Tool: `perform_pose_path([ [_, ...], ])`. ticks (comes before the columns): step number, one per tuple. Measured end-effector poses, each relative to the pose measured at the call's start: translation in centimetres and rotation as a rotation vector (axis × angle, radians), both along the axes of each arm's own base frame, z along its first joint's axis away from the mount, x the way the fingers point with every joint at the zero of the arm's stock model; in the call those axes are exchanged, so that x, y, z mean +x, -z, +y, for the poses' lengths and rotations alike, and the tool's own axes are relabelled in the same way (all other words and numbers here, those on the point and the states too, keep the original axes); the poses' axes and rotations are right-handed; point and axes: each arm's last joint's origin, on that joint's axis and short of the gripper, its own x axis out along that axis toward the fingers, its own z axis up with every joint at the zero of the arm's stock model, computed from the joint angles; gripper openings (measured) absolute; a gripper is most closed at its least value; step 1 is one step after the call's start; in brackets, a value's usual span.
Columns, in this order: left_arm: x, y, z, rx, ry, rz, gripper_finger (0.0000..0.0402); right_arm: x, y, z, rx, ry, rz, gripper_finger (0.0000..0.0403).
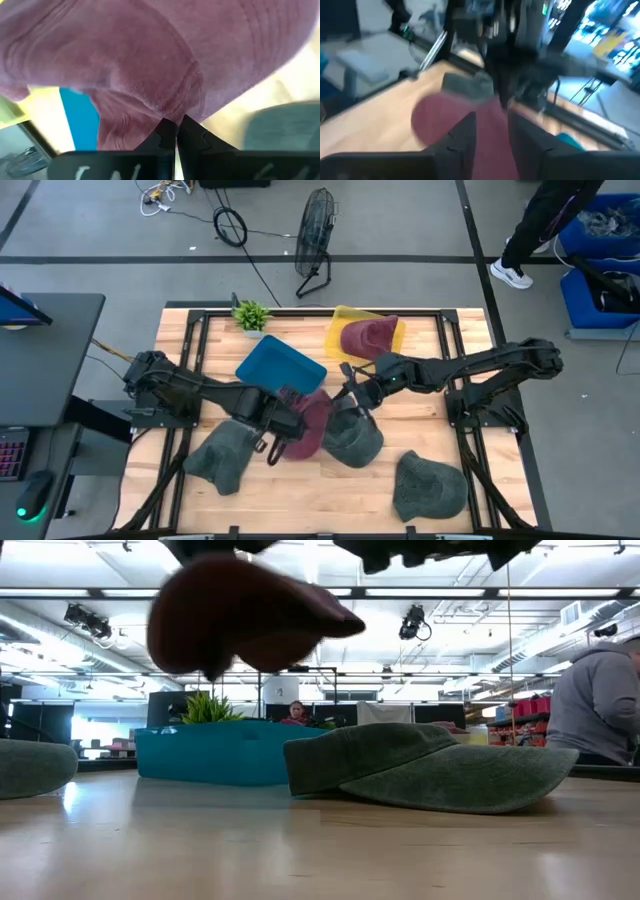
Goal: Pick & Place hat
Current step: Put the red cap into the yellow bin
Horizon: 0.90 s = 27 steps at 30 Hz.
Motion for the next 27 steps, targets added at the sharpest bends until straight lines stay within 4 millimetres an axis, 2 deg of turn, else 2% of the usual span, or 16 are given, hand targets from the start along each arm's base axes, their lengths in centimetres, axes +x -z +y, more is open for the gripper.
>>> perform_pose_path([
  [6,0.9,0.3,2.0,0.037,0.057,0.022,0.0003,1.5,1.8,-0.1,-0.025,0.005,-0.005,0.0189],
  [11,1.4,0.4,3.0,0.101,0.159,0.039,0.0003,2.7,3.9,-0.7,-0.072,0.159,0.054,0.0245],
  [15,2.0,0.6,3.7,0.145,0.182,0.032,0.0004,3.3,5.8,-1.2,-0.05,0.196,0.139,0.0269],
  [21,2.7,0.4,4.8,0.179,0.175,-0.019,0.0006,4.0,7.5,-1.4,0.077,0.228,0.206,0.0268],
  [27,3.3,0.7,5.0,0.181,0.175,-0.042,0.0006,4.1,7.4,-1.5,0.292,0.299,0.245,0.0218],
])
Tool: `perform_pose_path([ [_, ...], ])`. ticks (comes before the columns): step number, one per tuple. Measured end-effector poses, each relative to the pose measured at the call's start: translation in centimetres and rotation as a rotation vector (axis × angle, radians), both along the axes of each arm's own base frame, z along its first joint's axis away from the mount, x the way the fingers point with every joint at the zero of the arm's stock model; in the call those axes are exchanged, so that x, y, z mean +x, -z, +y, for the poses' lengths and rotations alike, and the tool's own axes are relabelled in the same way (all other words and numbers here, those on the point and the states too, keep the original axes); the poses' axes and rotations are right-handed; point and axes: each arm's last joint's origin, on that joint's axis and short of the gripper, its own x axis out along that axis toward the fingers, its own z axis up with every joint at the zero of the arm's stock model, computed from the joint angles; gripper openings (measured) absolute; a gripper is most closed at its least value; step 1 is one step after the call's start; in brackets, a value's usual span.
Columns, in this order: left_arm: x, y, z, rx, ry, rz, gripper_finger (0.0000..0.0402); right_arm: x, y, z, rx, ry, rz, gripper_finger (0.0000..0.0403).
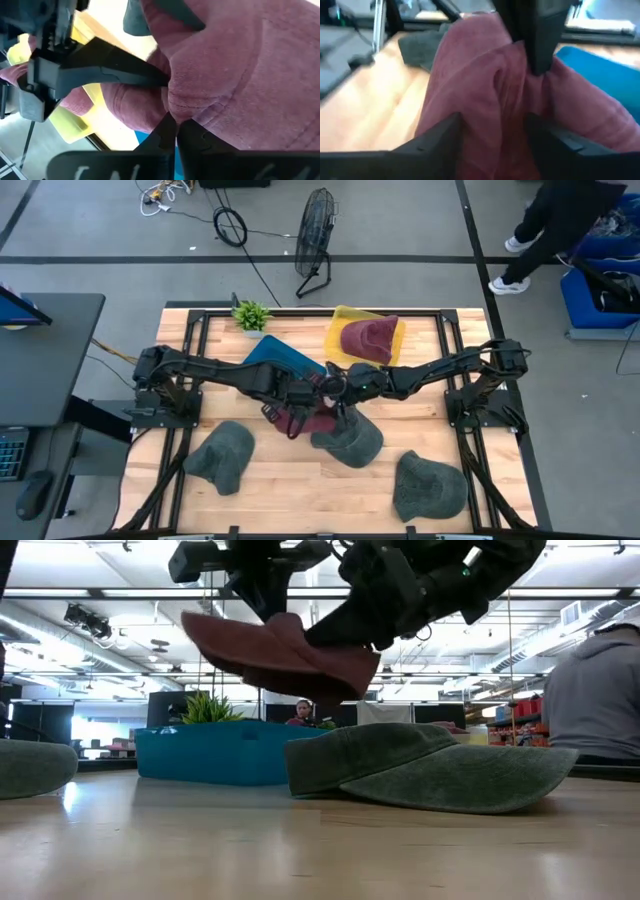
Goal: Pick & Place hat
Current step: Put the red cap into the yellow bin
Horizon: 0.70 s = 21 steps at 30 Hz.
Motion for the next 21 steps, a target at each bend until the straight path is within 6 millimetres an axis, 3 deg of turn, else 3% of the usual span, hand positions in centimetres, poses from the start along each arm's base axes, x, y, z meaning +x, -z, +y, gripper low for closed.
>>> perform_pose_path([
  [5,0.4,0.3,-0.1,-0.011,-0.016,-0.02,0.0009,-0.1,0.0,-0.1,0.037,0.02,0.014,0.0134],
  [10,0.5,0.2,0.5,-0.055,-0.191,-0.083,0.0014,-0.1,0.2,-0.1,0.028,0.017,0.035,0.002],
  [17,0.5,0.3,2.2,-0.093,-0.368,-0.122,0.0055,-0.3,0.0,-0.4,0.021,0.115,0.041,0.001],
  [21,0.4,0.1,3.0,0.002,-0.407,-0.138,0.0095,-0.6,-1.4,-0.9,0.022,0.152,-0.011,0.0007],
])
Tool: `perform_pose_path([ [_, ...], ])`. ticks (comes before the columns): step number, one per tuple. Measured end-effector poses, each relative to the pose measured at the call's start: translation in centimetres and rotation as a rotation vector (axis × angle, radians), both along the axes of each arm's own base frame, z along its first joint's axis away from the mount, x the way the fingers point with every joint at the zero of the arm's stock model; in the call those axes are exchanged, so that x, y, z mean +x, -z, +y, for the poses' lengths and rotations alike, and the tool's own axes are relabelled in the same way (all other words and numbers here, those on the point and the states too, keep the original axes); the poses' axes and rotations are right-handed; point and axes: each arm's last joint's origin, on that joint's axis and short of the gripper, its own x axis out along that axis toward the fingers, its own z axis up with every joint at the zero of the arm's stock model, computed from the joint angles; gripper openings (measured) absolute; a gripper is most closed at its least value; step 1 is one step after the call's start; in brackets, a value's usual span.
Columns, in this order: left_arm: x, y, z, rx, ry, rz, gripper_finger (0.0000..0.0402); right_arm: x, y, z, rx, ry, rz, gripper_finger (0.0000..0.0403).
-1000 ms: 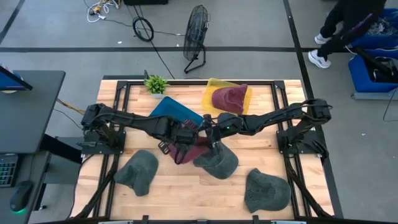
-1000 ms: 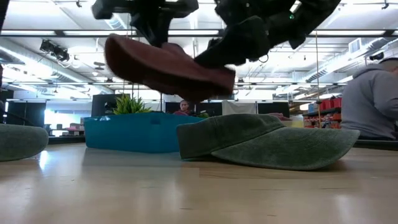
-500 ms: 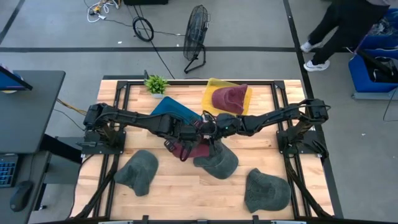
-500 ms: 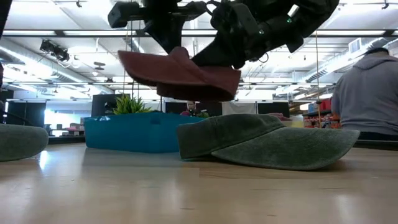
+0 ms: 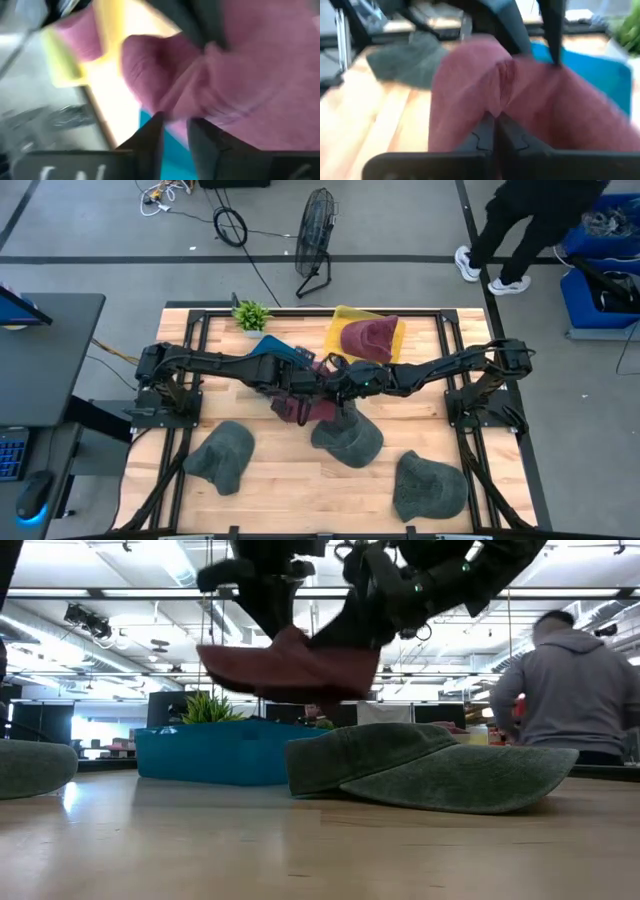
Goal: Pick & Place hat
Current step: Put the red cap into the yellow bin
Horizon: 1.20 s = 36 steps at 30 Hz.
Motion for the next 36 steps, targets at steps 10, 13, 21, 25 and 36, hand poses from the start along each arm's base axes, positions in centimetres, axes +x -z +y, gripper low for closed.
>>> perform_pose_path([
  [10,-1.1,-4.5,3.2,0.534,-0.274,-0.065,0.0183,-4.9,-5.7,-3.9,-0.154,0.458,0.005,0.0002],
  [13,-1.9,-7.2,3.8,0.511,-0.342,-0.167,0.019,-6.7,-6.7,-5.4,-0.206,0.593,0.046,0.0002],
  [21,-3.6,-13.5,5.4,0.445,-0.509,-0.45,0.0179,-7.7,-4.8,-9.8,-0.228,0.692,0.216,0.0002],
  [25,-3.9,-14.5,5.9,0.437,-0.54,-0.492,0.0177,-8.0,-2.5,-11.2,-0.258,0.672,0.396,0.0002],
  [36,-3.8,-14.0,6.9,0.385,-0.541,-0.465,0.0177,-9.4,-1.6,-12.3,-0.3,0.689,0.553,0.0002],
])
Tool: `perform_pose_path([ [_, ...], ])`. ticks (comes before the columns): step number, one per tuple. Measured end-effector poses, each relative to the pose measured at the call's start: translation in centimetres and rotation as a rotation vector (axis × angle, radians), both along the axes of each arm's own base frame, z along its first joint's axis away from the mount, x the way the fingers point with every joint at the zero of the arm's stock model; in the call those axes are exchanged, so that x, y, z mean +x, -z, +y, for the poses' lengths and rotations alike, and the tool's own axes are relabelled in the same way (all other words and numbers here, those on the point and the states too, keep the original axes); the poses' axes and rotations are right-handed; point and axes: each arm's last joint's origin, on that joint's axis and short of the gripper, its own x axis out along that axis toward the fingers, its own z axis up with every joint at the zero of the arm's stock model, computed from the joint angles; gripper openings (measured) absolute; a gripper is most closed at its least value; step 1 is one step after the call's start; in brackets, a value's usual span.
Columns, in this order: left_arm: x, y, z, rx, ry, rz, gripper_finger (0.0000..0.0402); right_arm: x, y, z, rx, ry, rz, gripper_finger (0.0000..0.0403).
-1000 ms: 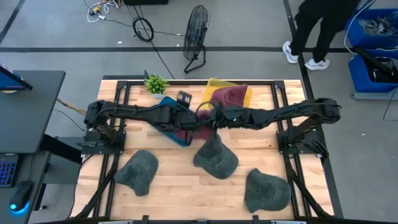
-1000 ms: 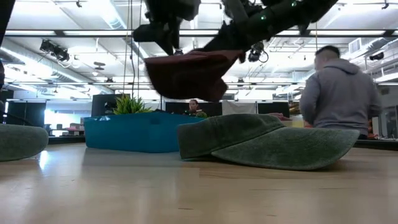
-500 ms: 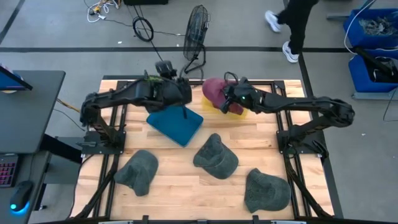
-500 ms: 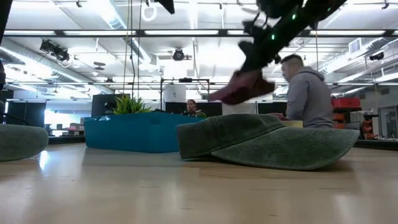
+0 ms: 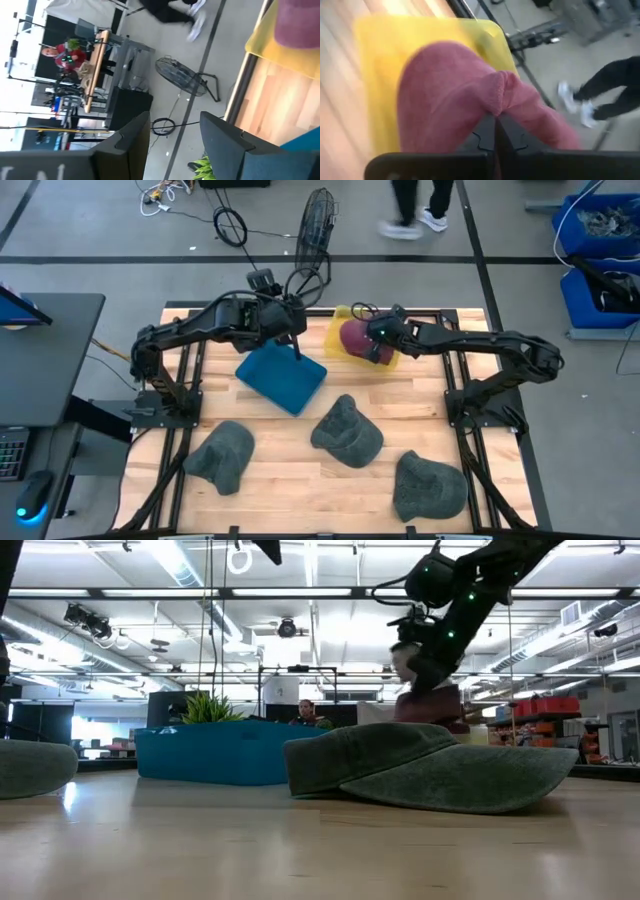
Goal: Pick & Place hat
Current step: Put the red cap into the yellow bin
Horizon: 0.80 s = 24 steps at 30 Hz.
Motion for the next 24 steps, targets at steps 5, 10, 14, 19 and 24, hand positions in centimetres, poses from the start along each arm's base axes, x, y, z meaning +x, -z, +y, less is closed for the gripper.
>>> perform_pose_path([
  [5,0.0,0.0,0.1,-0.015,0.01,-0.002,0.0177,1.1,0.9,-0.9,0.043,0.001,-0.081,0.0002],
  [10,0.0,0.0,-0.1,-0.018,0.011,-0.009,0.0177,1.8,2.9,-1.9,0.053,0.013,-0.035,0.0006],
  [14,0.0,0.1,-0.1,-0.024,0.004,-0.022,0.0177,1.8,3.9,-2.2,0.071,0.023,0.007,0.0035],
  [19,0.0,0.0,0.0,-0.024,0.003,-0.022,0.0177,1.6,3.4,-2.0,0.072,0.024,0.008,0.0089],
  [24,0.0,0.1,0.0,-0.031,-0.008,-0.044,0.0177,0.6,1.8,-0.8,0.068,-0.009,0.029,0.0136],
])
